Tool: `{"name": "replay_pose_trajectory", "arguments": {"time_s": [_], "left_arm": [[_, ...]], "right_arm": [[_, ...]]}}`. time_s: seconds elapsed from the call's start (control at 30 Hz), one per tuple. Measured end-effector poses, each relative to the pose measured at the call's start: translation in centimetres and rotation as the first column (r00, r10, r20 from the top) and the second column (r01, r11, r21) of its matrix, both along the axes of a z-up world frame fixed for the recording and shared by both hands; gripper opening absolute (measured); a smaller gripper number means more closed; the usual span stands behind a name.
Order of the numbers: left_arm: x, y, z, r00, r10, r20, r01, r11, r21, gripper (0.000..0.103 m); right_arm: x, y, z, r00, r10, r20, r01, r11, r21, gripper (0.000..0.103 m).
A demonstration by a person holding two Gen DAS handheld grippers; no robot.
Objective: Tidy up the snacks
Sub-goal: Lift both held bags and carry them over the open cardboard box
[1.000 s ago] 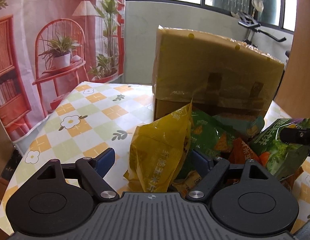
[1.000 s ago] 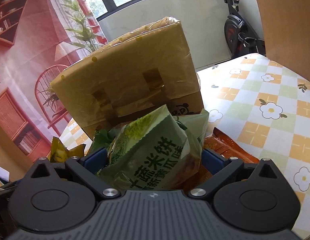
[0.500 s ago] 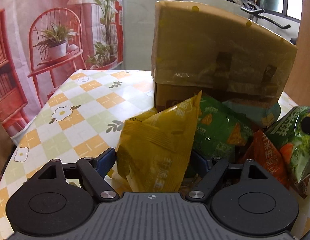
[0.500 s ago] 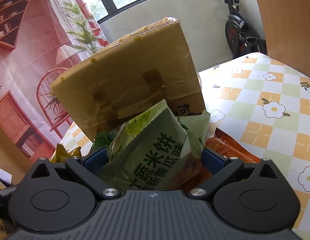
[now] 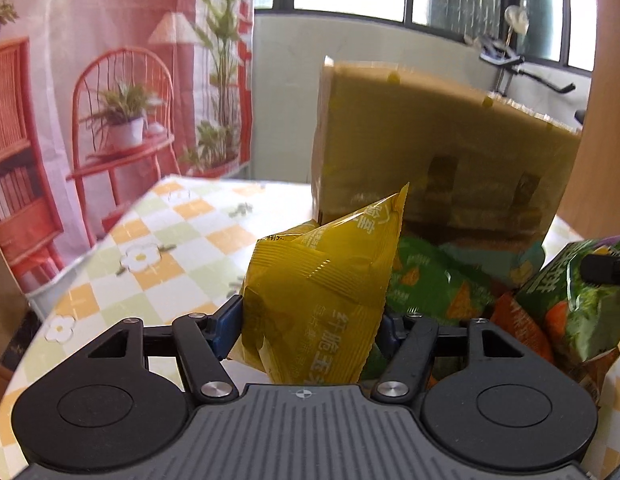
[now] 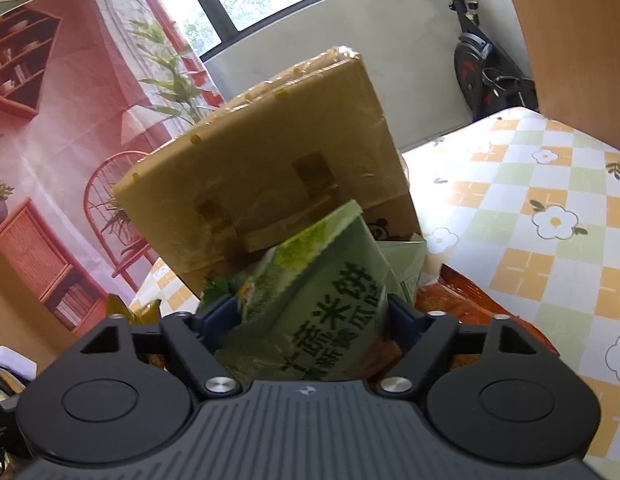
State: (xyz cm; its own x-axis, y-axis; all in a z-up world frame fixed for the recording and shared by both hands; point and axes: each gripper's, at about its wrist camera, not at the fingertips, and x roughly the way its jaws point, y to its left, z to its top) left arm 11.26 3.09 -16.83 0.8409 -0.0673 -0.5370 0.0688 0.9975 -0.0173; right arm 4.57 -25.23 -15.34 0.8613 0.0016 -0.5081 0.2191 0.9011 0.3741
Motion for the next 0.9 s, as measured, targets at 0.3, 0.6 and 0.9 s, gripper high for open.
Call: {"name": "replay_pose_trajectory", "arguments": {"time_s": [0.3, 0.6, 0.9], "left_arm": [[-0.8, 0.7, 1.2, 0.999, 0.027, 0.031, -0.026, 0.999, -0.032, 0.068], [-2.3, 1.0, 2.4, 0.997, 0.039, 0.065, -0.036, 0.998, -0.042, 0.068], [-3.5, 1.1, 3.6, 0.995, 0.037, 0.097, -0.030, 0.997, -0.076, 0.068]], "right_arm": [[-0.7, 0.4, 0.9, 1.000, -0.015, 0.027, 0.015, 1.000, -0.003, 0.072], [-1.6, 0.8, 2.2, 0.997, -0.018, 0.080, 0.018, 1.000, 0.004, 0.070], [-2.9, 0.7, 4.3, 0.990, -0.031, 0.136, 0.033, 0.999, -0.011, 0.070]]}}
